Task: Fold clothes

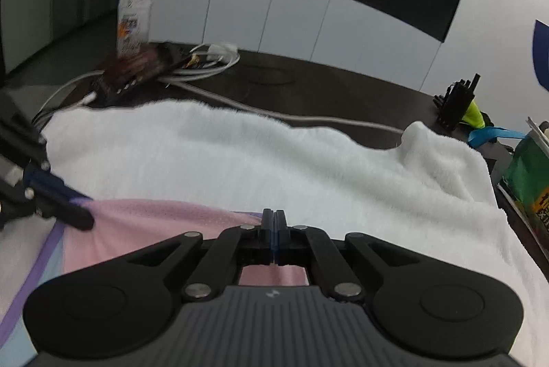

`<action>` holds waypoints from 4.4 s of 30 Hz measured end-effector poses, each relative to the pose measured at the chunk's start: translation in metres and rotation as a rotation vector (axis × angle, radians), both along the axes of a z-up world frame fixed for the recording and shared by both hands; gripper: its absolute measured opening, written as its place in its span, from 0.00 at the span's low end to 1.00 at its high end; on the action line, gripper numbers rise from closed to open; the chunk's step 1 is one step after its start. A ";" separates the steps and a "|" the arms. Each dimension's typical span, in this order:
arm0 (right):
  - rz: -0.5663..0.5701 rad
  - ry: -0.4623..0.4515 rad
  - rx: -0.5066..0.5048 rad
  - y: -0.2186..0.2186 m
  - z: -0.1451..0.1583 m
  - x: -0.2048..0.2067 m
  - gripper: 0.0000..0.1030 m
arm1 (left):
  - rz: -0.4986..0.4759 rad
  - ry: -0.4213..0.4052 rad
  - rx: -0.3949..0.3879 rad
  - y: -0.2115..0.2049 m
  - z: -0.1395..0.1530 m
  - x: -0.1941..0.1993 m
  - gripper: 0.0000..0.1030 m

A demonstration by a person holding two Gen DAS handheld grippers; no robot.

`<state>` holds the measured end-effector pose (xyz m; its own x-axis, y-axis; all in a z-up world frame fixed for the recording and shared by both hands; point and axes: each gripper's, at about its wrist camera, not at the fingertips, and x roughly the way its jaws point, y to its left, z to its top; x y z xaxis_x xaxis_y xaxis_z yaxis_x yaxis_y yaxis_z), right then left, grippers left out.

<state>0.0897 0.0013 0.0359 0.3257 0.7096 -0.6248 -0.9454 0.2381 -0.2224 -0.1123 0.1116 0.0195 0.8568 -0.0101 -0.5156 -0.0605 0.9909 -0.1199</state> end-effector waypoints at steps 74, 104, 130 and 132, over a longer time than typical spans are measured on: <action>-1.282 0.396 0.417 -0.440 -0.017 -0.094 0.09 | -0.991 -0.054 0.150 -0.184 0.063 0.000 0.42; -0.466 0.179 0.217 -0.294 -0.018 -0.195 0.46 | -1.032 0.272 -0.025 -0.078 -0.001 0.015 0.07; -1.007 0.687 0.514 -0.318 -0.009 -0.022 0.52 | -0.358 0.364 -0.193 -0.096 0.017 0.226 0.25; -1.011 0.709 0.522 -0.318 -0.015 -0.021 0.52 | -0.360 0.335 -0.247 -0.092 0.010 0.225 0.23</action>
<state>0.0689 -0.3164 0.0210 0.5659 0.5567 -0.6081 -0.1774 0.8025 0.5697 0.1127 0.0199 0.0298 0.5664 -0.4275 -0.7046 0.2024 0.9009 -0.3838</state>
